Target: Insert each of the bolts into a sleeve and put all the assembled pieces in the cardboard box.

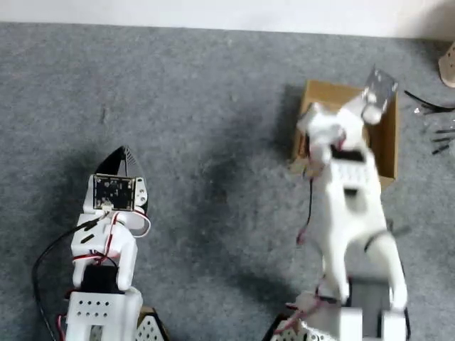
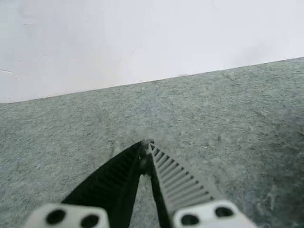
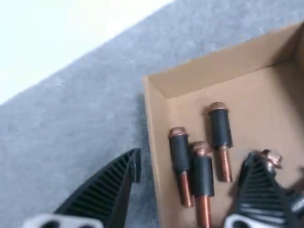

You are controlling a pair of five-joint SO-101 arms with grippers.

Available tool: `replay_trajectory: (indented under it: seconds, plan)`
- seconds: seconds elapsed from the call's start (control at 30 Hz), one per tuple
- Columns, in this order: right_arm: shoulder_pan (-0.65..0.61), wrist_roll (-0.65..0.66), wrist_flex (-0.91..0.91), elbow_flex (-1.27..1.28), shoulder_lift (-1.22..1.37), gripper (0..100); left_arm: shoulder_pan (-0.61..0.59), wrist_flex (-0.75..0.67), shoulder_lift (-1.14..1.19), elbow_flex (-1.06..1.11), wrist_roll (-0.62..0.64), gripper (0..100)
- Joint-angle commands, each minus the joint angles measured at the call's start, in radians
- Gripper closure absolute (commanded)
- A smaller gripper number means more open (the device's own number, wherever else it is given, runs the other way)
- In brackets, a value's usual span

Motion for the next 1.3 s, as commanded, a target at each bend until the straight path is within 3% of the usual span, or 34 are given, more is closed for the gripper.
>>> replay_trajectory:
  seconds: [0.0,0.2,0.5,0.6,0.8,1.27]
  plan:
    - [-0.010,-0.003,-0.196,0.320,-0.300,70.0,0.015,-0.018,0.005,0.019,0.000,99]
    - [-0.012,-0.003,-0.269,0.687,-0.642,70.0,0.041,-0.017,0.005,0.019,-0.002,99]
    - [-0.035,-0.002,-0.265,1.001,-1.121,70.0,0.041,-0.017,0.005,0.019,-0.002,99]
    - [-0.062,0.089,-0.259,1.096,-1.277,70.0,0.041,-0.017,0.005,0.019,-0.002,99]
    - [-0.119,0.135,0.082,1.144,-1.491,70.0,0.041,0.032,0.004,0.019,-0.002,99]
    - [-0.128,0.137,0.900,1.142,-1.550,70.0,0.036,0.572,-0.005,0.019,-0.002,99]
